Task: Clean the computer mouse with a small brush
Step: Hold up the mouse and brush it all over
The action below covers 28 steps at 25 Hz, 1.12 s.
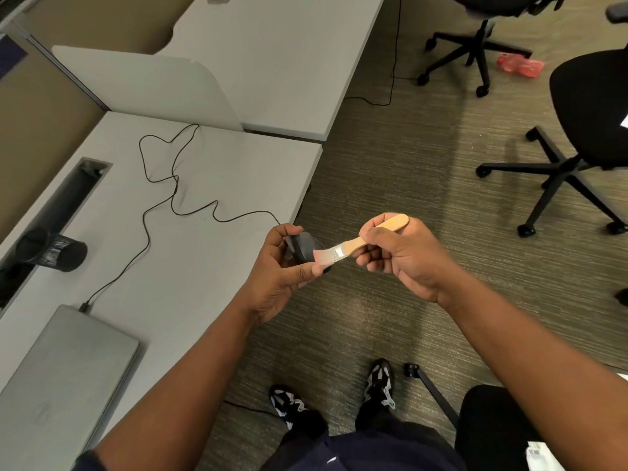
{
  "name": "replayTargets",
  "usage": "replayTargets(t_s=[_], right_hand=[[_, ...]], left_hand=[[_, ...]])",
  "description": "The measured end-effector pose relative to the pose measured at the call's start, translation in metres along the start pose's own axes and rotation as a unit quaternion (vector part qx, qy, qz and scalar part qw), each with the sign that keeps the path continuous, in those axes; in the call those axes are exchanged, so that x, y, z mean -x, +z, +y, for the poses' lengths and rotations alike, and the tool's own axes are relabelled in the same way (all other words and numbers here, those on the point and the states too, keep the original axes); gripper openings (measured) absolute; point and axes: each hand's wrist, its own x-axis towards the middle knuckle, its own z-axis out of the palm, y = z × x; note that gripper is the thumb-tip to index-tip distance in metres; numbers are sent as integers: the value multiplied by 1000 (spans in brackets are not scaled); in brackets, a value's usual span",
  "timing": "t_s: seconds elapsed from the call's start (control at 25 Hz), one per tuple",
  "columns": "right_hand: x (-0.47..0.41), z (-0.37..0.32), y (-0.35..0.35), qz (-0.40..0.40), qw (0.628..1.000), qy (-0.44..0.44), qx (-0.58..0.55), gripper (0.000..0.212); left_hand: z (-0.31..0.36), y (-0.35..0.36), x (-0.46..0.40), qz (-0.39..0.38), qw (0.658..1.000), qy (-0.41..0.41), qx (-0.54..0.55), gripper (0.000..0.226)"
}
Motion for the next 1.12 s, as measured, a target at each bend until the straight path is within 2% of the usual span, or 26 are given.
replayTargets(t_s=[0.24, 0.56, 0.68, 0.88, 1.04, 1.12], right_hand=[[-5, 2, -3, 88, 991, -22, 95, 6], [-3, 5, 1, 112, 991, -46, 58, 5], [-1, 3, -2, 95, 995, -40, -2, 3], [0, 1, -3, -4, 999, 18, -40, 4], [0, 4, 0, -1, 999, 34, -18, 10], [-1, 5, 1, 16, 1000, 22, -11, 8]], left_hand=[[-3, -9, -5, 12, 1000, 6, -7, 69], [-2, -7, -3, 22, 999, 10, -28, 73], [-1, -4, 1, 15, 999, 14, -50, 85], [1, -2, 4, -9, 990, 27, -134, 112], [4, 2, 6, -36, 982, 33, -180, 132], [4, 2, 6, -37, 980, 29, -196, 135]])
